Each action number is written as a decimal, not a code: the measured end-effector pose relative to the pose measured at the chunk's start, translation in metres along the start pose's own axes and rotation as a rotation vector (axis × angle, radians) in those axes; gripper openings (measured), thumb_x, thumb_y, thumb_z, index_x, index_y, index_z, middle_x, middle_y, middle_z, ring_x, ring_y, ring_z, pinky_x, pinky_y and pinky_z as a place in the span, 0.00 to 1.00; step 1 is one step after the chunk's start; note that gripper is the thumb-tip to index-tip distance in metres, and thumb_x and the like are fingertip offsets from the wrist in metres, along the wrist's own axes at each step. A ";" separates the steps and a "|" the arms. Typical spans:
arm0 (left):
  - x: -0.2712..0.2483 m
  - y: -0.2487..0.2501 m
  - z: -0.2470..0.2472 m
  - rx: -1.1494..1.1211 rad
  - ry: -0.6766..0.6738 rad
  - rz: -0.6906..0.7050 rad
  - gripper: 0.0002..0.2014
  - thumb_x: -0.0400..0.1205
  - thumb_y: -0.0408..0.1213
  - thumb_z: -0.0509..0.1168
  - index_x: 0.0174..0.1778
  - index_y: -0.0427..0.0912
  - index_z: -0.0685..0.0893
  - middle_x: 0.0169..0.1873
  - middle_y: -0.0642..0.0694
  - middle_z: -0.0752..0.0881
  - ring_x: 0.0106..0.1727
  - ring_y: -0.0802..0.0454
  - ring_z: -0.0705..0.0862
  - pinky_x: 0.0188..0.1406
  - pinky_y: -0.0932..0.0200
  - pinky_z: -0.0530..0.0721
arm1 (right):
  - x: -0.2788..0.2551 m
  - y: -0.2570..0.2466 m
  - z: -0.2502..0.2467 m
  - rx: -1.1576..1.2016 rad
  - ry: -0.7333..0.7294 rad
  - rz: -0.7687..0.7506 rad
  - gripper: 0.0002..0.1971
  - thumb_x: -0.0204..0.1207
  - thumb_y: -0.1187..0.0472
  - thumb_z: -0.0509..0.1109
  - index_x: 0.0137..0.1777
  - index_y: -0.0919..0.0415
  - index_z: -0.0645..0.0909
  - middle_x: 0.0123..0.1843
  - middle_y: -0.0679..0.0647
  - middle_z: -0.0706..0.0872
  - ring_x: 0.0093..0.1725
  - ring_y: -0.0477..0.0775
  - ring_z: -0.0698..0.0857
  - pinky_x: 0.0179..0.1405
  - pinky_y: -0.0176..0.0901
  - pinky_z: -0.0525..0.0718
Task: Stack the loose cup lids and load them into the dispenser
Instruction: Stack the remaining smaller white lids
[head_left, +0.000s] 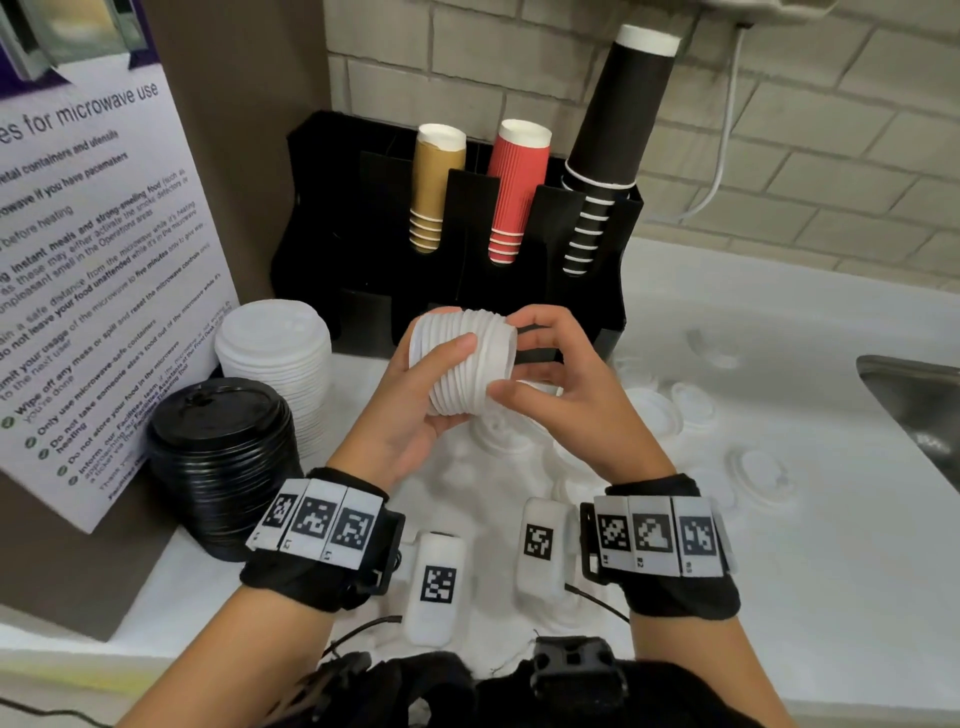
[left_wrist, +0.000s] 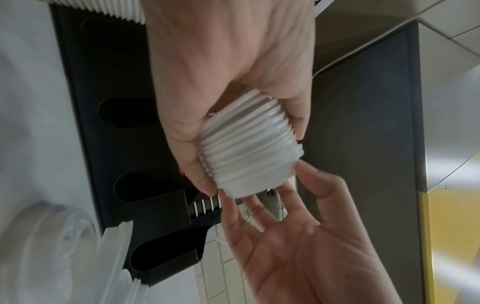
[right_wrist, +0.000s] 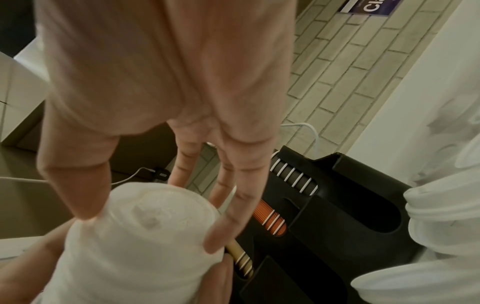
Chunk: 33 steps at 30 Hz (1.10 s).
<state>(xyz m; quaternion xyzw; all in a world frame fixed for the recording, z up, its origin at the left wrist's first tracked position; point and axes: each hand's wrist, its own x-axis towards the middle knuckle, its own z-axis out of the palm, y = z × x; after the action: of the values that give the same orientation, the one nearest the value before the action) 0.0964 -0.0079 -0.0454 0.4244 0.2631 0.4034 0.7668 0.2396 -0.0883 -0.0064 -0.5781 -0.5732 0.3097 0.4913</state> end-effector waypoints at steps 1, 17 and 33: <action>0.000 0.000 0.001 0.004 0.003 0.000 0.29 0.72 0.46 0.70 0.71 0.51 0.76 0.64 0.42 0.84 0.63 0.43 0.86 0.51 0.47 0.89 | 0.000 0.000 0.000 0.000 -0.003 -0.007 0.23 0.71 0.64 0.78 0.63 0.48 0.75 0.59 0.47 0.81 0.57 0.50 0.84 0.52 0.40 0.87; -0.001 -0.009 0.010 -0.022 -0.021 -0.004 0.35 0.68 0.33 0.72 0.73 0.49 0.72 0.72 0.35 0.77 0.68 0.37 0.82 0.47 0.48 0.90 | 0.011 0.010 -0.016 -0.008 -0.094 -0.026 0.27 0.76 0.61 0.74 0.74 0.47 0.74 0.65 0.49 0.81 0.61 0.46 0.84 0.59 0.44 0.86; 0.007 -0.018 -0.003 -0.311 0.205 0.056 0.27 0.72 0.38 0.74 0.68 0.48 0.77 0.62 0.43 0.84 0.61 0.45 0.85 0.46 0.50 0.90 | 0.016 0.010 -0.029 -0.527 -0.481 -0.111 0.17 0.73 0.54 0.77 0.58 0.56 0.79 0.55 0.50 0.79 0.52 0.47 0.82 0.51 0.45 0.85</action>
<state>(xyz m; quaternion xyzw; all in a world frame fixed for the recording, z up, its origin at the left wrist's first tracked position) 0.1054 -0.0061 -0.0632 0.2647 0.2623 0.5017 0.7807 0.2727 -0.0779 -0.0029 -0.5633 -0.7632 0.2513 0.1927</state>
